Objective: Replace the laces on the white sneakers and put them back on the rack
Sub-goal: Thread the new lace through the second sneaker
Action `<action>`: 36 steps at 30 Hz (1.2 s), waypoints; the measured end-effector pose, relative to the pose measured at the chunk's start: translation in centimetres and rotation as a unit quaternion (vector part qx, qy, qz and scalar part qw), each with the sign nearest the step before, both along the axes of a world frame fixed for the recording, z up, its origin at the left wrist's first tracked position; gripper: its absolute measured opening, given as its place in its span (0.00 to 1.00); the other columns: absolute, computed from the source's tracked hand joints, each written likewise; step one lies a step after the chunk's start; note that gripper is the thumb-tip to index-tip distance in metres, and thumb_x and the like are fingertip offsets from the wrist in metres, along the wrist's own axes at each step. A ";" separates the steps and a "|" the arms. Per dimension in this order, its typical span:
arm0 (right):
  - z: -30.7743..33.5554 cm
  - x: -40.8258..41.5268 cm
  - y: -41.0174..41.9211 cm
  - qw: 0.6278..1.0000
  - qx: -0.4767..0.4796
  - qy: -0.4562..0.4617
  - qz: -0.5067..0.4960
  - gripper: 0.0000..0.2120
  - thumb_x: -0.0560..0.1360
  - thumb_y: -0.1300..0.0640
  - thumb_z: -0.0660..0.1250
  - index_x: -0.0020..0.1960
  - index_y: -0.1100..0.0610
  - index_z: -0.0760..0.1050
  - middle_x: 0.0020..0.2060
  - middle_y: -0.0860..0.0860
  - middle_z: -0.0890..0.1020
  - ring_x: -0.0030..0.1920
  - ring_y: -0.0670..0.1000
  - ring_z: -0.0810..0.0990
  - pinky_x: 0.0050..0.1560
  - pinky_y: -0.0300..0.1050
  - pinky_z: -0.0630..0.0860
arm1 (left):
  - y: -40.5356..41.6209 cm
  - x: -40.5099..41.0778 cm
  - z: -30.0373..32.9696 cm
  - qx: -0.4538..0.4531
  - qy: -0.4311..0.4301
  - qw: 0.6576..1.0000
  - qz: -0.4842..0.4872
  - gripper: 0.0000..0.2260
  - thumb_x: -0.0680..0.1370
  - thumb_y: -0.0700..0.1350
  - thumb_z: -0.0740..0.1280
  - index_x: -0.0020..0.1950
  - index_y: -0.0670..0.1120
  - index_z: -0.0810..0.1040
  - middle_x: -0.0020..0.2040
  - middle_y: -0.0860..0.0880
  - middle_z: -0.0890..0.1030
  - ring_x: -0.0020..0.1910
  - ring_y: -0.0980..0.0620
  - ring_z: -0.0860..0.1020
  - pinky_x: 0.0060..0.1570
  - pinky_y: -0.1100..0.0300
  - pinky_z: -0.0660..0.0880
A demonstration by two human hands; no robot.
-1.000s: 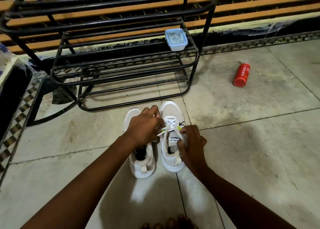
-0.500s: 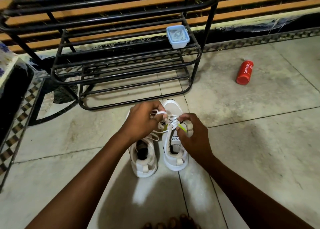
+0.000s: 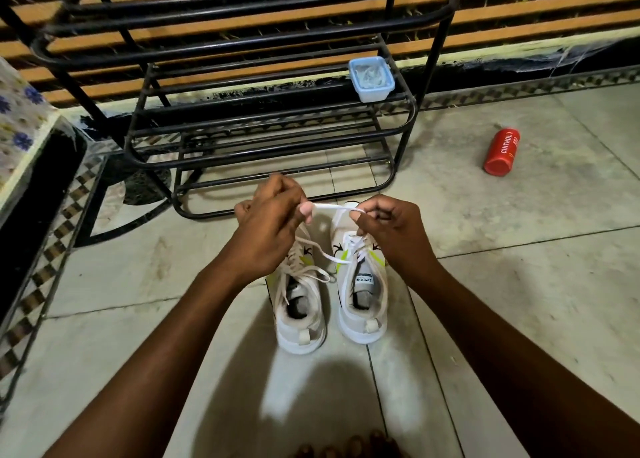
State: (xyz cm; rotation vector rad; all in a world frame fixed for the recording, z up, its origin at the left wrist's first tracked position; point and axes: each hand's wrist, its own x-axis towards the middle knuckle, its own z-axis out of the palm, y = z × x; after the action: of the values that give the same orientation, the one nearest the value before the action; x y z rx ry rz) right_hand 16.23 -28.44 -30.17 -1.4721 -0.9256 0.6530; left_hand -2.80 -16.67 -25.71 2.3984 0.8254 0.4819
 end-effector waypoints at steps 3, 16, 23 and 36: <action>0.0 0.1 0.1 1.000 0.004 0.022 0.004 0.03 0.77 0.67 0.71 0.46 0.68 0.80 0.32 0.59 0.81 0.31 0.45 0.79 0.37 0.34 0.74 | 0.6 -1.1 -0.7 -0.077 -0.075 0.994 -0.004 0.12 0.86 0.52 0.59 0.46 0.53 0.78 0.41 0.53 0.80 0.43 0.52 0.80 0.50 0.44 0.77; -0.4 0.5 0.3 0.998 -0.013 0.041 -0.051 0.03 0.78 0.65 0.70 0.46 0.64 0.81 0.32 0.58 0.82 0.33 0.48 0.80 0.36 0.36 0.74 | 3.1 -5.7 -4.7 -0.094 -0.049 0.989 0.099 0.11 0.82 0.40 0.69 0.42 0.52 0.82 0.37 0.53 0.82 0.33 0.62 0.76 0.38 0.57 0.72; -1.6 1.2 0.4 0.994 -0.035 -0.026 -0.103 0.01 0.74 0.59 0.75 0.45 0.55 0.85 0.33 0.52 0.77 0.34 0.47 0.75 0.40 0.44 0.73 | 3.4 -6.3 -6.8 -0.047 0.032 0.986 0.155 0.03 0.79 0.44 0.74 0.46 0.50 0.87 0.40 0.51 0.74 0.40 0.54 0.74 0.42 0.57 0.67; -2.9 1.9 -0.9 0.990 -0.115 0.019 -0.078 0.15 0.69 0.62 0.75 0.54 0.53 0.81 0.40 0.52 0.87 0.44 0.54 0.87 0.56 0.60 0.82 | -1.0 -0.7 -5.8 -0.316 -0.167 0.923 0.142 0.09 0.80 0.41 0.72 0.43 0.36 0.81 0.33 0.43 0.81 0.27 0.52 0.75 0.28 0.61 0.72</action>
State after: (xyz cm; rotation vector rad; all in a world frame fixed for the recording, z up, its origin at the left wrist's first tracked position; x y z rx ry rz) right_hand 18.17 -29.34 -33.11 -1.7130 -0.7146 0.6868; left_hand -3.51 -17.65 -31.49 1.5614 0.9903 0.6047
